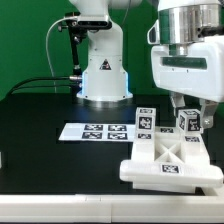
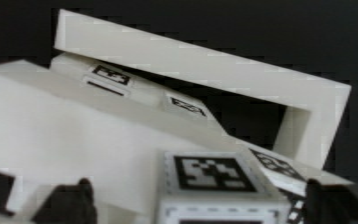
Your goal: Assemble chair
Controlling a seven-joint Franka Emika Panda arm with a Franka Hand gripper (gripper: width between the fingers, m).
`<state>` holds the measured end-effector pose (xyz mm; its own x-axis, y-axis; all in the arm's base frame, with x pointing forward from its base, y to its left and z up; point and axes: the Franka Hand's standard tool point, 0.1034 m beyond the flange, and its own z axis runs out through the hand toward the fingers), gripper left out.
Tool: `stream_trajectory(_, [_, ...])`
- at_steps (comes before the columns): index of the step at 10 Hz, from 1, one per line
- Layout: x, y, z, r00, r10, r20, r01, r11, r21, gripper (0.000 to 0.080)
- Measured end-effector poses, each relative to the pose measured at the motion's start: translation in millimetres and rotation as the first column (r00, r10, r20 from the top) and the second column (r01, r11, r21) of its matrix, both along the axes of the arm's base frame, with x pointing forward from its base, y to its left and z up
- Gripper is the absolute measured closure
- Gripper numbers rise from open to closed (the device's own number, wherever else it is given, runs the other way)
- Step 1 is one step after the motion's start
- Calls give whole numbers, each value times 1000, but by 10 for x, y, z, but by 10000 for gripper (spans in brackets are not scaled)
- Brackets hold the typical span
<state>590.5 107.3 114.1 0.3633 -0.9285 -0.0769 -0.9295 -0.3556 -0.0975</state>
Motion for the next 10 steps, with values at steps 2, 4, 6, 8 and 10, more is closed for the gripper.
stream_trajectory(2, [-5,-28,7,923,385,4,-385,923,-27,155])
stream_trajectory(4, [2,-28,5,864,504,10,-503,863,-39,151])
stream_trajectory(6, [2,-33,5,792,610,15,-609,792,-52,151])
stream_trajectory(8, [81,-39,48,529,848,-25,-840,520,-157,151])
stream_trajectory(10, [75,-41,39,591,806,-15,-799,583,-149,285])
